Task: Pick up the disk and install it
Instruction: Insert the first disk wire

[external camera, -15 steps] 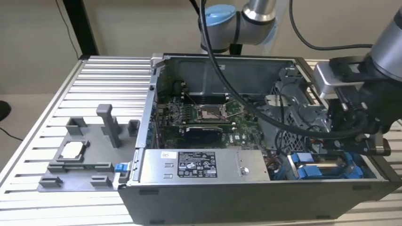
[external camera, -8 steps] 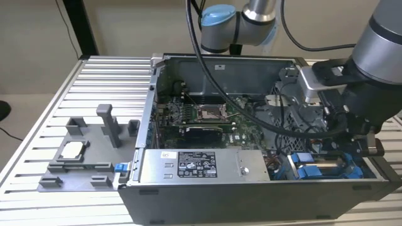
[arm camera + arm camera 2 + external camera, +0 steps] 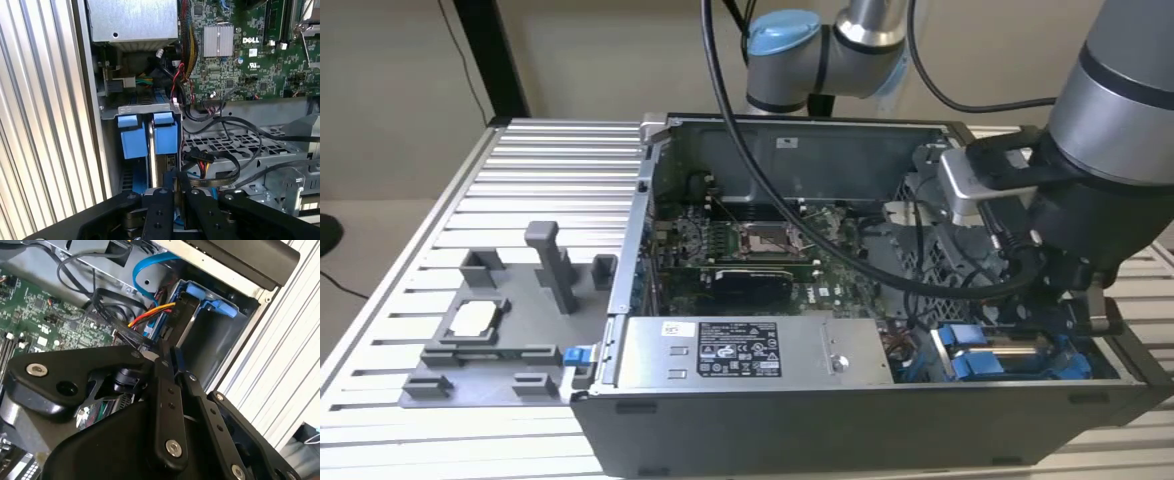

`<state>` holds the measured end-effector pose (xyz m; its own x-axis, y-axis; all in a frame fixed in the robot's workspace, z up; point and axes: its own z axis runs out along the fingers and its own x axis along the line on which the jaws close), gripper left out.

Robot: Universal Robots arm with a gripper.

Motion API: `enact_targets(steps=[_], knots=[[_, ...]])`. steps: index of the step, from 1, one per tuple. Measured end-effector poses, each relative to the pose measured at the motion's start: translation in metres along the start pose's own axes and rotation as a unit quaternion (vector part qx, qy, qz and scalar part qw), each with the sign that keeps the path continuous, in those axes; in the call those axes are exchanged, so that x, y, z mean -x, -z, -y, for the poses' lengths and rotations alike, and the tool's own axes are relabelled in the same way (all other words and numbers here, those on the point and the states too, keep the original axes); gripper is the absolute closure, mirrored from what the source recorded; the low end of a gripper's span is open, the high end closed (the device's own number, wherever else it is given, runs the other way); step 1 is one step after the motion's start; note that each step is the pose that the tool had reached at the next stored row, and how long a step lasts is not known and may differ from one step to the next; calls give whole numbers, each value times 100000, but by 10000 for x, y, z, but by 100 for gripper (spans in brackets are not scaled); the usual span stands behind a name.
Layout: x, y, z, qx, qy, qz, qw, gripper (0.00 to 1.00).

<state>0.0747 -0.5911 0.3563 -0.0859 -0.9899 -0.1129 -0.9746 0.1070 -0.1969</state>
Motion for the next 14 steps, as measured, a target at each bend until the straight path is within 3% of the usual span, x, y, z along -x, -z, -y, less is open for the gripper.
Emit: enact_targets(steps=[8,14], knots=[[-4,-42,-9,-325,69,-193,99999,100],[-6,-72,-12,-995,131,-118,99995,100]])
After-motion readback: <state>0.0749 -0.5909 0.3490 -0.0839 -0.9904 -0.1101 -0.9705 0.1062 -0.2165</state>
